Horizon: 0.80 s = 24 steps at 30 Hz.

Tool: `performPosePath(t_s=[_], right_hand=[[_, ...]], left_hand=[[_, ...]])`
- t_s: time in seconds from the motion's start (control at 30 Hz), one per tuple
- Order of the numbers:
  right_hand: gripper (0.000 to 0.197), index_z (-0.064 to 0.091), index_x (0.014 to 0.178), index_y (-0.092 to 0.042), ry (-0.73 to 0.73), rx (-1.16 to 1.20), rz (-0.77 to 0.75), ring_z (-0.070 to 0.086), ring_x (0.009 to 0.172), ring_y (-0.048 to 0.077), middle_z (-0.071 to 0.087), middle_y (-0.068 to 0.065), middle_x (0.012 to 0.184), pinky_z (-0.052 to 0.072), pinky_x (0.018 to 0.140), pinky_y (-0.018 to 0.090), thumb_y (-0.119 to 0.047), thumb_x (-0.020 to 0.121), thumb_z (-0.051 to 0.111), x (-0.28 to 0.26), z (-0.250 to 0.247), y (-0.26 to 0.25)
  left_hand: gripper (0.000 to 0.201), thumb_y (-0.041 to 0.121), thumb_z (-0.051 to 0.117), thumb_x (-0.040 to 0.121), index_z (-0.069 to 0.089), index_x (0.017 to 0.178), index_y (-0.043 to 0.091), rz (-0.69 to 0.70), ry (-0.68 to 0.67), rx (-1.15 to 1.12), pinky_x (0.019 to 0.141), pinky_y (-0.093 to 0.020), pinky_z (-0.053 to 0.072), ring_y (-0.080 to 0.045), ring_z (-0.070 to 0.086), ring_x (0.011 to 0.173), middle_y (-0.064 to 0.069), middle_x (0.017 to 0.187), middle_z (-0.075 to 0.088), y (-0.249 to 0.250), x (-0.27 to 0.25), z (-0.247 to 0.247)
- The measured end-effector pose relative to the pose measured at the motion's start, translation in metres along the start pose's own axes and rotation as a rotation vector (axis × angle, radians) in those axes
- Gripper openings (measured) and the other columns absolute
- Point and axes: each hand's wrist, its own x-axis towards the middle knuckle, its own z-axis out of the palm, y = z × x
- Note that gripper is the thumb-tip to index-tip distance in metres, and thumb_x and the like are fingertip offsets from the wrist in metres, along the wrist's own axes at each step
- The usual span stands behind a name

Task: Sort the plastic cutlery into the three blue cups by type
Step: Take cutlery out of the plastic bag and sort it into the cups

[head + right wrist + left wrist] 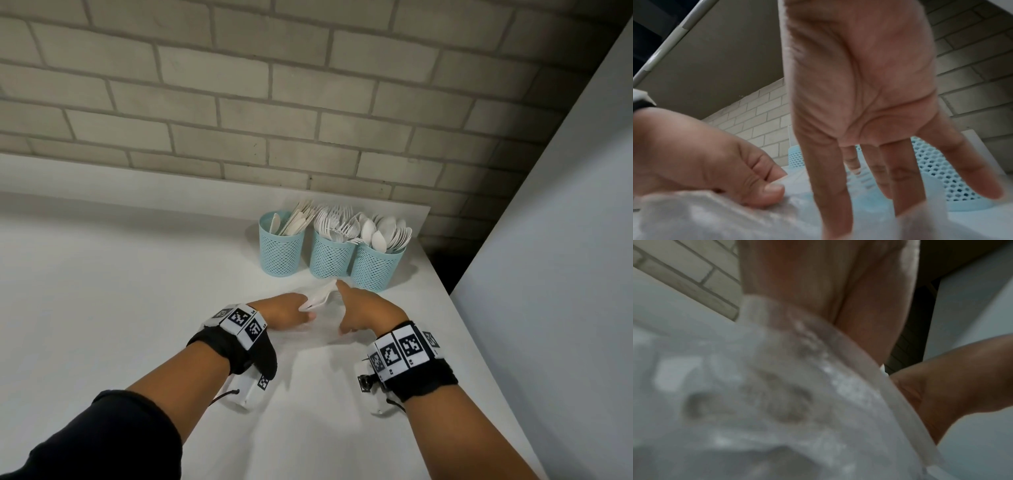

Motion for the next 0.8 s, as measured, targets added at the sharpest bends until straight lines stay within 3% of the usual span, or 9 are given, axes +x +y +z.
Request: performPosePath(t_s=[0.1, 0.2, 0.3, 0.4, 0.5, 0.57, 0.63, 0.73, 0.8], right_hand=[[0.105, -0.002, 0.150, -0.021, -0.020, 0.040, 0.008, 0.061, 0.073, 0.018, 0.059, 0.015, 0.119, 0.051, 0.068, 0.028, -0.006, 0.076, 0.071, -0.002, 0.000, 0.001], [0.109, -0.009, 0.149, -0.025, -0.035, 0.042, 0.002, 0.057, 0.065, 0.011, 0.060, 0.014, 0.119, 0.048, 0.058, 0.024, -0.005, 0.076, 0.069, -0.003, -0.002, 0.003], [0.109, -0.010, 0.148, -0.029, -0.049, 0.052, 0.007, 0.065, 0.079, 0.016, 0.061, 0.010, 0.119, 0.055, 0.072, 0.030, -0.007, 0.077, 0.068, -0.001, -0.002, 0.006], [0.102, -0.003, 0.149, -0.030, -0.043, 0.102, -0.004, 0.063, 0.065, 0.010, 0.060, 0.004, 0.101, 0.049, 0.059, 0.023, -0.008, 0.078, 0.068, -0.002, -0.005, 0.010], [0.097, 0.008, 0.149, -0.028, -0.024, 0.229, -0.027, 0.063, 0.060, 0.008, 0.056, 0.009, 0.124, 0.049, 0.056, 0.019, -0.009, 0.078, 0.071, -0.005, -0.011, 0.013], [0.081, 0.025, 0.144, -0.024, 0.020, 0.348, 0.000, 0.064, 0.060, 0.010, 0.053, 0.008, 0.131, 0.053, 0.065, 0.023, -0.011, 0.079, 0.072, -0.005, -0.016, 0.013], [0.060, 0.041, 0.132, -0.021, 0.059, 0.426, 0.045, 0.067, 0.069, 0.013, 0.060, 0.004, 0.119, 0.050, 0.070, 0.026, -0.020, 0.080, 0.072, -0.008, -0.022, 0.014], [0.029, 0.052, 0.107, -0.027, 0.065, 0.542, -0.005, 0.065, 0.082, 0.009, 0.061, -0.006, 0.107, 0.039, 0.061, 0.020, -0.030, 0.083, 0.068, -0.013, -0.032, 0.013], [0.012, 0.054, 0.097, -0.029, 0.102, 0.696, -0.063, 0.063, 0.078, 0.007, 0.065, -0.008, 0.101, 0.040, 0.062, 0.019, -0.034, 0.089, 0.061, -0.015, -0.036, 0.007]], left_hand=[[0.023, 0.025, 0.046, 0.098, 0.059, 0.105, 0.008, -0.010, 0.035, -0.383, 0.065, -0.013, 0.042, -0.009, 0.051, 0.070, -0.001, 0.082, 0.057, -0.008, 0.003, 0.001], [0.021, 0.018, 0.048, 0.097, 0.061, 0.105, 0.004, 0.004, 0.023, -0.638, 0.070, -0.013, 0.051, -0.009, 0.057, 0.073, -0.002, 0.081, 0.057, -0.012, 0.001, -0.002], [0.020, 0.018, 0.048, 0.097, 0.061, 0.103, 0.005, 0.010, 0.033, -0.645, 0.068, -0.013, 0.051, -0.009, 0.057, 0.069, -0.002, 0.078, 0.057, -0.013, -0.002, -0.006], [0.026, 0.018, 0.044, 0.099, 0.061, 0.108, 0.001, 0.016, 0.038, -0.587, 0.060, -0.010, 0.043, -0.008, 0.048, 0.062, 0.000, 0.072, 0.051, -0.012, -0.006, -0.007], [0.022, 0.016, 0.046, 0.098, 0.063, 0.104, 0.004, 0.048, 0.014, -0.662, 0.063, -0.012, 0.044, -0.007, 0.051, 0.061, 0.001, 0.072, 0.053, -0.014, -0.007, -0.008], [0.017, 0.015, 0.048, 0.097, 0.065, 0.098, 0.010, 0.038, -0.018, -0.816, 0.067, -0.016, 0.050, -0.005, 0.058, 0.060, 0.001, 0.074, 0.057, -0.015, -0.008, -0.011], [0.017, 0.016, 0.048, 0.097, 0.064, 0.098, 0.014, 0.022, -0.037, -0.957, 0.063, -0.017, 0.051, -0.006, 0.058, 0.057, 0.000, 0.075, 0.056, -0.014, -0.011, -0.013], [0.017, 0.017, 0.048, 0.097, 0.064, 0.100, 0.016, 0.059, -0.010, -0.943, 0.060, -0.021, 0.041, -0.006, 0.050, 0.056, 0.000, 0.074, 0.054, -0.012, -0.012, -0.013], [0.016, 0.019, 0.050, 0.096, 0.066, 0.100, 0.018, 0.095, 0.021, -0.893, 0.057, -0.021, 0.037, -0.005, 0.048, 0.055, 0.001, 0.073, 0.054, -0.009, -0.012, -0.013]])
